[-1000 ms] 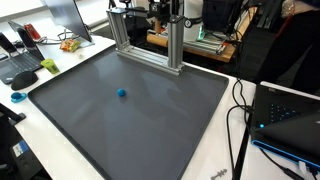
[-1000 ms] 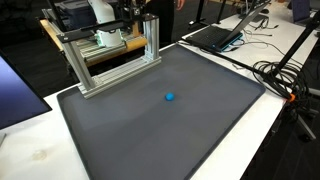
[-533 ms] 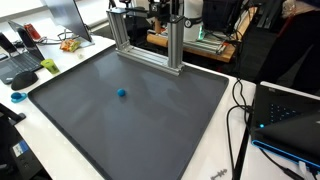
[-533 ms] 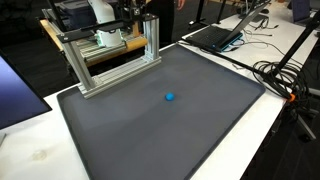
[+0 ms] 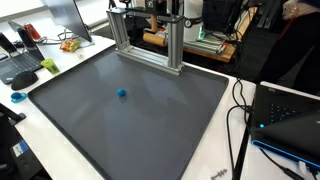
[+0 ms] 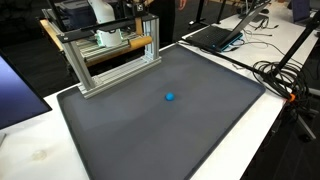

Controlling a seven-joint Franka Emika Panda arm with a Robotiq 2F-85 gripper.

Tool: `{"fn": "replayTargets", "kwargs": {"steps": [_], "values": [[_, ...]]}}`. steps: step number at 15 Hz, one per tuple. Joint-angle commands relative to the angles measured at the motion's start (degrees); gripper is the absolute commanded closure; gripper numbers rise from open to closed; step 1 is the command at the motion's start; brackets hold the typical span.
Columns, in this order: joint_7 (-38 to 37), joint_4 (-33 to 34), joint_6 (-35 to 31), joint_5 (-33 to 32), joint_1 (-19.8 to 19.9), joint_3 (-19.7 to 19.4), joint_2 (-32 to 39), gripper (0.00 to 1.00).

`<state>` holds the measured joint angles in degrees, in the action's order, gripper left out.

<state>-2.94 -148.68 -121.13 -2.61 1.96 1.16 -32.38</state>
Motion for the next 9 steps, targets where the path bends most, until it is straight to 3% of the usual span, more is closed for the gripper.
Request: {"fn": "replayTargets", "kwargs": {"steps": [1,9], "values": [[-0.8,4.4,-1.5,1.8,-0.7,-0.3,3.8,0.78],[-3.6,16.3,-5.1,0.4,-0.2,0.9,15.4,0.78]]}}
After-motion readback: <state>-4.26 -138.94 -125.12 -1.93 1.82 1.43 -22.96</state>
